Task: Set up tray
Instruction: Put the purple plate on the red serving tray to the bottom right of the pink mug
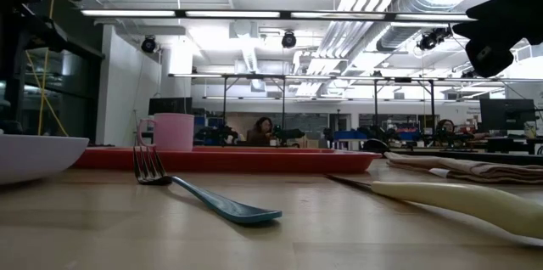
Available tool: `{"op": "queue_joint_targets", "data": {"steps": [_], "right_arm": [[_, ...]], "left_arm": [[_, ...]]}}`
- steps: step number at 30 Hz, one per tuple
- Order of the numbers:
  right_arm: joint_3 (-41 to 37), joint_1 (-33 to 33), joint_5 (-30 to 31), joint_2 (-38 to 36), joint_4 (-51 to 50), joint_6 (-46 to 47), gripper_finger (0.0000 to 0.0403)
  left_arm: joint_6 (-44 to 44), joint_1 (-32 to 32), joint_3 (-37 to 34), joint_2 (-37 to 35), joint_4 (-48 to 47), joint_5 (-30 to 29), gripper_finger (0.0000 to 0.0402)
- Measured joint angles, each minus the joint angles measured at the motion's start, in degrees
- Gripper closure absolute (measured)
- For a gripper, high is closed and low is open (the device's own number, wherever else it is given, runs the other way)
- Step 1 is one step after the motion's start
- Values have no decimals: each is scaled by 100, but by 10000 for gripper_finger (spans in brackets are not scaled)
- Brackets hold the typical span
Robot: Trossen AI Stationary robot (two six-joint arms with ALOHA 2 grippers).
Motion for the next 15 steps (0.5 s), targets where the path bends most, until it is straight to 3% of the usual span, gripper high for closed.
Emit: {"op": "queue_joint_targets", "data": {"steps": [5,15], "right_arm": [[0,-1,2,0,1,-6,315],[2,-1,0,0,30,46,315]], "left_arm": [[0,0,0,1,-193,-408,279],[-2,0,-98,397,-821,-577,279]]}}
